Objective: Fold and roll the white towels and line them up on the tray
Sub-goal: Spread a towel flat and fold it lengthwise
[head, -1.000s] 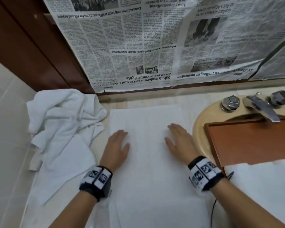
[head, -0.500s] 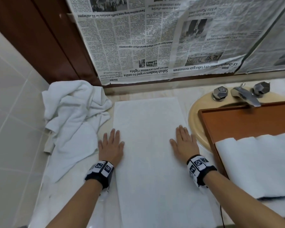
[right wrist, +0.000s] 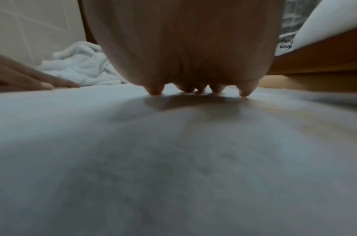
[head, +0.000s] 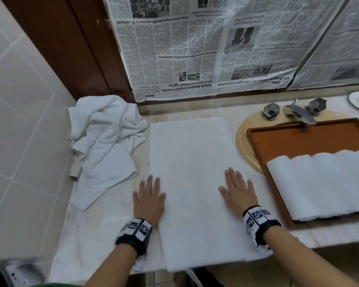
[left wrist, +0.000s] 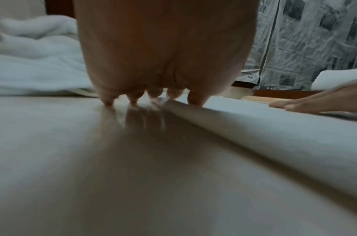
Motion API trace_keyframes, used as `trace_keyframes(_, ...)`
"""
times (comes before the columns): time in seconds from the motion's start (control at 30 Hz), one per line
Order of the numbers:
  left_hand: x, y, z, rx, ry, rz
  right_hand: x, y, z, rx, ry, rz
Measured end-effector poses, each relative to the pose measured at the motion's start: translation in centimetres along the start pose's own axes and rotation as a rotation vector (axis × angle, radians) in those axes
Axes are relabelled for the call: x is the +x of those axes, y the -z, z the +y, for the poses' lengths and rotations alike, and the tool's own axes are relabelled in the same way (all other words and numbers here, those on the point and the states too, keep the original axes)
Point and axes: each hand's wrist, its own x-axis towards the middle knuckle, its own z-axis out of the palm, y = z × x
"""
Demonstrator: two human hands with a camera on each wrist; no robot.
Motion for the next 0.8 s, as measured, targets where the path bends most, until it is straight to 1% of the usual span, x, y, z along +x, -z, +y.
trace_keyframes(0.07, -0.8, 0.3, -1.3, -0.027, 0.034, 0.004, -1.4, 0.1, 0.1, 0.036, -0.026, 0.018)
trace_keyframes(0.13, -2.4, 0.0, -0.8, 0.002, 0.02, 0.033, -3.7, -0.5, -1.1, 0.055, 0.048, 0.038)
trace_keyframes(0.17, -3.6, -0.2, 0.1, 0.033, -0.018, 0.049, -5.0, -1.1, -2.1, 0.056, 0.107, 0.043)
trace_keyframes(0.23, -5.9, -1.3, 2.8, 0.041, -0.152, 0.065, -7.1, -2.5, -3.9, 0.065, 0.192, 0.048)
trace_keyframes(0.3, -7.6, -2.6, 5.3, 0.007, -0.263, 0.035, -8.1, -4.0, -4.9, 0.064, 0.213, 0.055)
trace_keyframes(0.37, -8.4, -4.1, 6.6, -0.02, -0.289, -0.005, -8.2, -5.1, -5.2, 0.04, 0.223, 0.058)
trace_keyframes(0.43, -8.7, -5.2, 6.3, 0.017, -0.268, -0.018, -7.9, -5.7, -4.7, 0.026, 0.215, 0.077)
trace_keyframes(0.53, -8.6, -5.6, 4.6, 0.05, -0.218, 0.025, -7.5, -5.7, -2.7, 0.014, 0.154, 0.114)
trace_keyframes(0.67, -9.0, -5.1, 1.2, 0.036, -0.095, 0.092, -7.4, -5.5, -0.3, 0.022, 0.111, 0.147)
trace_keyframes(0.73, -9.5, -4.9, -0.3, 0.01, -0.003, 0.12, -7.8, -5.7, 0.1, 0.052, 0.118, 0.154)
trace_keyframes(0.8, -10.0, -4.9, -0.5, -0.02, 0.062, 0.157, -8.6, -5.9, -0.1, 0.061, 0.165, 0.171)
